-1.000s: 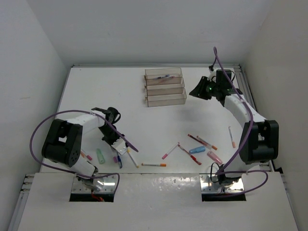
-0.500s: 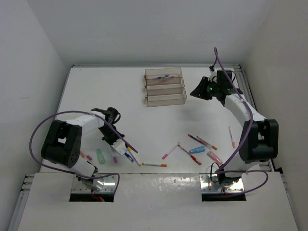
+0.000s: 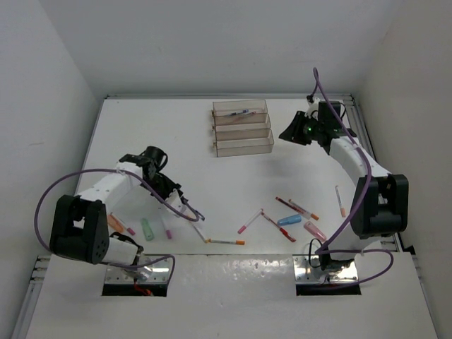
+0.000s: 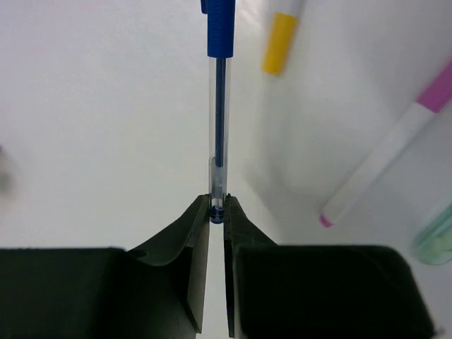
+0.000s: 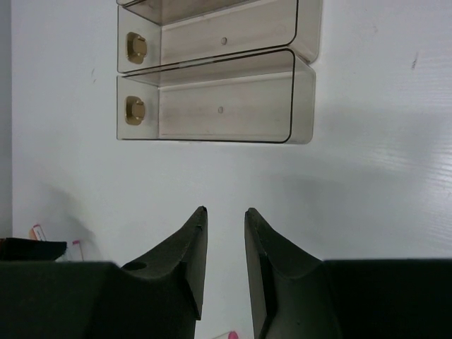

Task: Sort the stationery into containers
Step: Pick up the pen from the center of the board, then place the pen in the storage box.

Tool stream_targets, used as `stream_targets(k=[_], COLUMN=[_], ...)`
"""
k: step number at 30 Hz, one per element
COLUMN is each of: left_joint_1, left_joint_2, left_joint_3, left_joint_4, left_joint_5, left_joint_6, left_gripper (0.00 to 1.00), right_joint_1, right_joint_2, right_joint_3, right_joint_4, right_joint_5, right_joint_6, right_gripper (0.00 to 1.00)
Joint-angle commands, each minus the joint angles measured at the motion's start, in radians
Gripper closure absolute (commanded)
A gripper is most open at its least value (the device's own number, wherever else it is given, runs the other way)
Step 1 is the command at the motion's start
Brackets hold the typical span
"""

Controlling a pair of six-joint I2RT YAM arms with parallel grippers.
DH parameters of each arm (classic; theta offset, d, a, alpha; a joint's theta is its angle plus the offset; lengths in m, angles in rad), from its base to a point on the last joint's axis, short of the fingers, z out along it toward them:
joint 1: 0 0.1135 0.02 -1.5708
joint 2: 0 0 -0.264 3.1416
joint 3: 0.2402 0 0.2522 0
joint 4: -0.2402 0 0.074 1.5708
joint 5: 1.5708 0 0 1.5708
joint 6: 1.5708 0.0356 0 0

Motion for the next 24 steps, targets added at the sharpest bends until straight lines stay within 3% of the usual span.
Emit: stream_targets(k=[1,2,5,9,10,11,13,14,15,16,17,20,24], left_joint_1=[0.016,0.016,0.013,0.026,0.024,0.022,0.021,0.019,0.018,0.015,0.012,0.003,-0.028], left_joint_2=[-0.047,-0.042,0.04,0.174,0.176,0.174,0.163,0.165,0.183,0.194,0.205,0.226,0.28], left_joint_3=[0.089,0.116,0.286,0.554,0.567,0.561,0.535,0.518,0.515,0.515,0.504,0.455,0.467], left_joint_4=[0.004,0.066,0.154,0.24,0.376,0.465,0.736,0.826,0.887,1.047,1.122,1.429,1.602], left_joint_5=[0.191,0.219,0.307,0.472,0.491,0.508,0.551,0.567,0.593,0.601,0.606,0.581,0.557], left_joint_6=[0.151,0.057,-0.494,-1.018,-1.134,-1.386,-1.635,-1.87,-1.966,-2.089,-2.281,-2.604,-2.798], left_gripper=[1.0,1.0,1.0,1.0,1.0,1.0,1.0,1.0,1.0,1.0,1.0,1.0,1.0], right_joint_1=[0.007,0.007,0.005,0.001,-0.001,-0.002,-0.001,0.01,0.016,0.027,0.053,0.117,0.2], right_joint_2=[-0.009,-0.015,-0.032,-0.051,-0.049,-0.049,-0.057,-0.068,-0.071,-0.074,-0.075,-0.062,0.03], right_joint_3=[0.049,0.049,0.037,0.026,0.03,0.036,0.036,0.03,0.029,0.029,0.036,0.097,0.216], right_joint_4=[0.027,0.03,0.057,0.114,0.116,0.131,0.174,0.232,0.263,0.292,0.354,0.442,0.522], right_joint_5=[-0.03,-0.038,-0.05,-0.053,-0.056,-0.075,-0.105,-0.119,-0.135,-0.144,-0.15,-0.158,-0.127], right_joint_6=[-0.032,-0.037,-0.027,-0.003,0.0,0.014,0.031,0.051,0.061,0.072,0.103,0.163,0.264], right_gripper=[0.73,0.73,0.72,0.72,0.72,0.7,0.68,0.67,0.65,0.63,0.62,0.59,0.54])
